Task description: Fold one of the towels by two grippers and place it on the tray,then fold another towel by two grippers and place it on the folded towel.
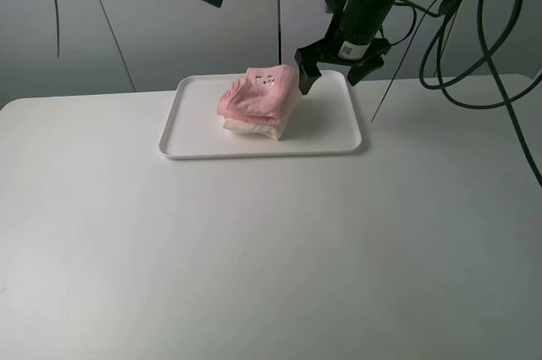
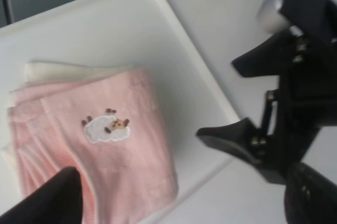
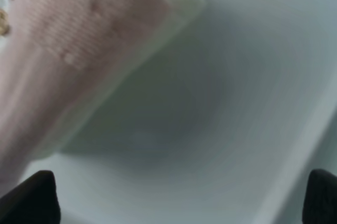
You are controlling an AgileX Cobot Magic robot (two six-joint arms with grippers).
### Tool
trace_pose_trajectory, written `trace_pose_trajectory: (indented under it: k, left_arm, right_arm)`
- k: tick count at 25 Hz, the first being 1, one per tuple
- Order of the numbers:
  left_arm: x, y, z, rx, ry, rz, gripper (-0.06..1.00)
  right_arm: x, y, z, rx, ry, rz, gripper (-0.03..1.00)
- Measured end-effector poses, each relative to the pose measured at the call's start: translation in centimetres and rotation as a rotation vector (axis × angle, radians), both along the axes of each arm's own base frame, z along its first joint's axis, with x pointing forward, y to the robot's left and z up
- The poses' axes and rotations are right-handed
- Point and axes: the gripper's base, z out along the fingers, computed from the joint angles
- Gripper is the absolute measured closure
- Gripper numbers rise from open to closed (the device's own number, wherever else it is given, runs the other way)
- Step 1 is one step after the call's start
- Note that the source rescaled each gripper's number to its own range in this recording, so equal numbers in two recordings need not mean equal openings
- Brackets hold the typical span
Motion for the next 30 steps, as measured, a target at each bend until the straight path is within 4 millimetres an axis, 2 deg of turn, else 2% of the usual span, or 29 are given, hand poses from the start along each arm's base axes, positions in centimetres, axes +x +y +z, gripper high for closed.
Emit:
trace_pose_trajectory:
  k: [4, 7, 9, 11, 13, 15, 18, 21, 25, 30]
  left_arm:
    - [-0.2, 0.8, 0.8, 0.084, -0.05, 0.016, -0.04]
    - [-0.8, 1.6, 2.2, 0.137, -0.098, 0.028, -0.03]
    - [-1.3, 2.2, 2.6, 0.164, -0.102, 0.034, -0.03]
    - [-2.2, 2.9, 2.0, 0.208, -0.066, 0.035, -0.03]
    - [-3.4, 3.9, 1.5, 0.264, -0.028, 0.039, -0.03]
    - [-5.1, 5.2, 0.6, 0.318, 0.032, 0.044, -0.03]
    - [-8.5, 7.0, 1.1, 0.342, 0.04, 0.066, -0.03]
    - [-12.4, 8.4, 2.4, 0.343, -0.004, 0.087, -0.03]
    - [-17.5, 10.6, 2.2, 0.407, 0.004, 0.138, -0.03]
    - [-23.6, 13.0, 1.9, 0.428, -0.015, 0.221, -0.04]
  right_arm:
    - [-0.9, -1.2, 3.1, -0.095, -0.056, 0.025, -0.03]
    - [-2.6, -1.9, 5.1, -0.098, -0.089, 0.023, -0.03]
    - [-4.4, -2.5, 5.8, -0.092, -0.1, 0.014, -0.03]
    - [-6.6, -3.4, 6.6, -0.089, -0.131, 0.001, -0.03]
    - [-9.6, -4.6, 7.6, -0.086, -0.167, -0.019, -0.03]
    - [-12.8, -5.7, 8.5, -0.08, -0.206, -0.029, -0.03]
    - [-18.0, -7.5, 10.0, -0.05, -0.247, -0.067, -0.03]
    - [-23.1, -9.3, 11.3, -0.02, -0.289, -0.099, -0.03]
    - [-29.0, -11.3, 12.1, 0.009, -0.346, -0.122, -0.03]
    - [-35.1, -13.4, 12.7, 0.062, -0.46, -0.137, -0.03]
